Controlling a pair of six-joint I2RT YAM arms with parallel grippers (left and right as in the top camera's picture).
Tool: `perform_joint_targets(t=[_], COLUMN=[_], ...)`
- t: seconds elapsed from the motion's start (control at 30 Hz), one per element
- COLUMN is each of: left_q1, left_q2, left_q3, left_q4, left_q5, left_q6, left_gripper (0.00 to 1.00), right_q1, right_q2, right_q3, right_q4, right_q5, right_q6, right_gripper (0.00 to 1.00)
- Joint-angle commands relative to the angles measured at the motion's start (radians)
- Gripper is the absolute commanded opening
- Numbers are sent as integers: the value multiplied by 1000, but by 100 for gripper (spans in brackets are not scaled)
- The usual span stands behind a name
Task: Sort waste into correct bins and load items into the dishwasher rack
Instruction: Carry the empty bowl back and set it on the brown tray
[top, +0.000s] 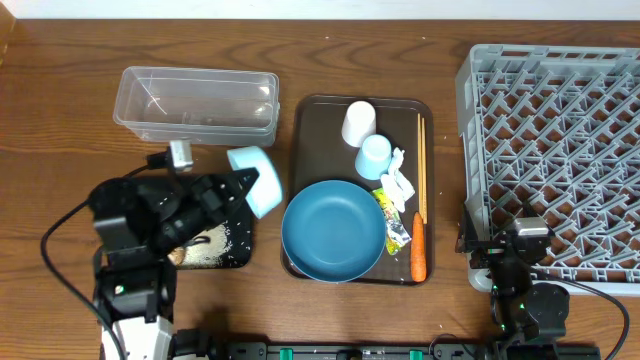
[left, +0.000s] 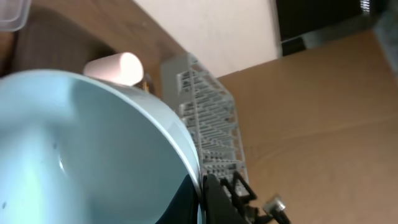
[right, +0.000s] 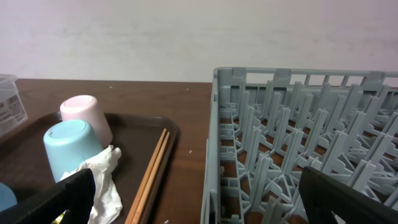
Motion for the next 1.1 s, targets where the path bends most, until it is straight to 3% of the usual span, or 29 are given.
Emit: perform_joint_targets(t=[0.0,0.23,0.5,0.7,1.07], left_q1=[-64,-199,-410,-538,-639], left_q2=[48,179,307,442,687], left_q3=[59,173,362,384,384], left_q4=[7,-76,-281,-237,37], left_q5=[-153,-278,-645,-825,-912], left_q6=[2,66,277,350,460], left_gripper=[6,6,6,6,6], right_q1=[9,9,9,9,9], right_q2=[-2,-2,-2,-2,-2], right_q3=[-1,-1,-1,-1,-1], right_q4=[-4,-4,-4,-4,-4], right_q5=[-1,-1,-1,-1,-1], right_q6=[14,14,14,14,14], right_gripper=[99,99,99,99,99])
